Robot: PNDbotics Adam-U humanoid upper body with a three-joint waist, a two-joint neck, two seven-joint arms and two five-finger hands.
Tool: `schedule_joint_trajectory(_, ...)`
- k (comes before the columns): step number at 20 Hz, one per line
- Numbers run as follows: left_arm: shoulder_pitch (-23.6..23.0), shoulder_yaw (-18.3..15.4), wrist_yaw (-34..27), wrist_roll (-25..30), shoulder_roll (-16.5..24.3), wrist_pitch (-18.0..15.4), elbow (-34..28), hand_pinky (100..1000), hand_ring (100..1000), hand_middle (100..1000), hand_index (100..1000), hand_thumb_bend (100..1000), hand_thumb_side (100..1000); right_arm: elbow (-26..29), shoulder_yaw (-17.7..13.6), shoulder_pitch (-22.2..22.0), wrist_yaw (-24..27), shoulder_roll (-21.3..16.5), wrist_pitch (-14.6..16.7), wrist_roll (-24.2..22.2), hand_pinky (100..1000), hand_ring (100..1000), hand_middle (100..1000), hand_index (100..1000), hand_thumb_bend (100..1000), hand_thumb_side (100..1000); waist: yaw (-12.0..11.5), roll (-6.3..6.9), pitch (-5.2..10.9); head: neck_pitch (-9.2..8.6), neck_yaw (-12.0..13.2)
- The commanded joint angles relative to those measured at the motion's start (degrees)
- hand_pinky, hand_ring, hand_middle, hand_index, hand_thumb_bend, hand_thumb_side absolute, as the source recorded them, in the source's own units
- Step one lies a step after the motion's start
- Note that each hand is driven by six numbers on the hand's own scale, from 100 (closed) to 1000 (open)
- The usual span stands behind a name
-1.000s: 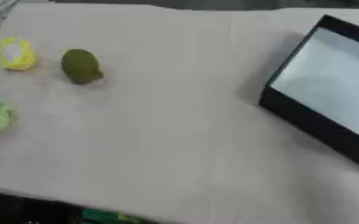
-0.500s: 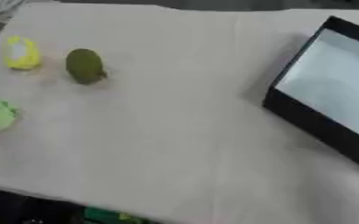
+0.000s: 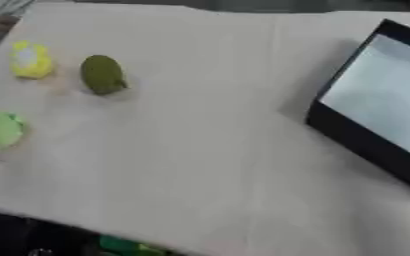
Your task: Pick up the objects with one hand, pass them to the other hand, and then place them into the box on the other side of the table.
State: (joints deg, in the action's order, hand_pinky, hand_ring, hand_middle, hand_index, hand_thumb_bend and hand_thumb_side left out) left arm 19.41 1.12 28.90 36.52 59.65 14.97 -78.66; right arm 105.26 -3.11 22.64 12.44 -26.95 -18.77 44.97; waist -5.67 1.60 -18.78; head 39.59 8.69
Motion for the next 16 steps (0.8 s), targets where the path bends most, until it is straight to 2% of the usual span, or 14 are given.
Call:
schedule_joint_trajectory(1,1.59,-0.73,3.01,2.97,0.83,0.27,-0.34,1000,944,861,938,731,262,1.14,-0.26,0.34,0.27,-1.35,-3.51,3.40,731,774,744,667,100,446,0.04,-0.01,1.37,-0.81,-0.11)
schedule_joint_trajectory(4,2.79,-0.79,4.85,5.71,-0.18,0.53,-0.42,998,941,857,936,723,287,1.14,-0.24,0.36,0.28,-1.31,-3.53,3.39,732,774,744,667,100,447,0.09,-0.06,1.40,-0.82,-0.24)
schedule_joint_trajectory(8,3.84,-0.68,7.53,8.77,-0.99,1.18,0.04,997,939,852,934,744,277,1.17,-0.23,0.39,0.28,-1.25,-3.53,3.38,732,774,744,667,100,447,0.18,-0.10,1.41,-0.74,-0.37)
schedule_joint_trajectory(16,5.38,0.65,11.45,10.34,-2.81,1.17,2.79,986,923,830,908,765,260,1.19,-0.21,0.44,0.36,-1.16,-3.52,3.36,732,774,744,667,100,448,0.40,-0.18,1.39,-0.54,-0.23)
